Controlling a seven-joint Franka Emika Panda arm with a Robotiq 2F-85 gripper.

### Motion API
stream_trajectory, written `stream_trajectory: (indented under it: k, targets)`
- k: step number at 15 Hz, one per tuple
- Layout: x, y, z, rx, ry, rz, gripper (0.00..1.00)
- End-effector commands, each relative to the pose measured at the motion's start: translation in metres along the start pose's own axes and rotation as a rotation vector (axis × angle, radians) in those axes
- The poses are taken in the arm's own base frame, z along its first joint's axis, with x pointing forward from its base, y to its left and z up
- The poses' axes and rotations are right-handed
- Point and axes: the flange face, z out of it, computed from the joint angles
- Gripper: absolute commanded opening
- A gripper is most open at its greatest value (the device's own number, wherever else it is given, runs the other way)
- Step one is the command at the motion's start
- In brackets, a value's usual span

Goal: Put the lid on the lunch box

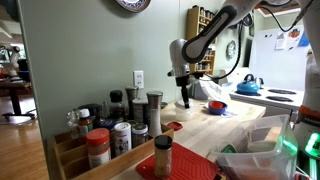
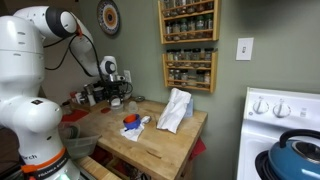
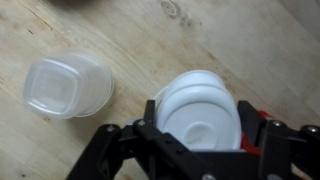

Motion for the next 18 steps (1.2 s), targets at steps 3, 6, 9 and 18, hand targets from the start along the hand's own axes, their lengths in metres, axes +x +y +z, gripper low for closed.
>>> stream_trajectory:
  k: [3,6,9,18]
  targets:
    - [0.0047,-0.0003,0.0036,0.001,-0.027,-0.022,0.56]
    - [0.0050,-0.0004,0.0050,0.003,-0.030,-0.024,0.56]
    - [0.0053,-0.0001,0.0052,0.003,-0.031,-0.025,0.56]
    - [0.0012,0.0030,-0.0044,-0.006,-0.026,-0.018,0.57]
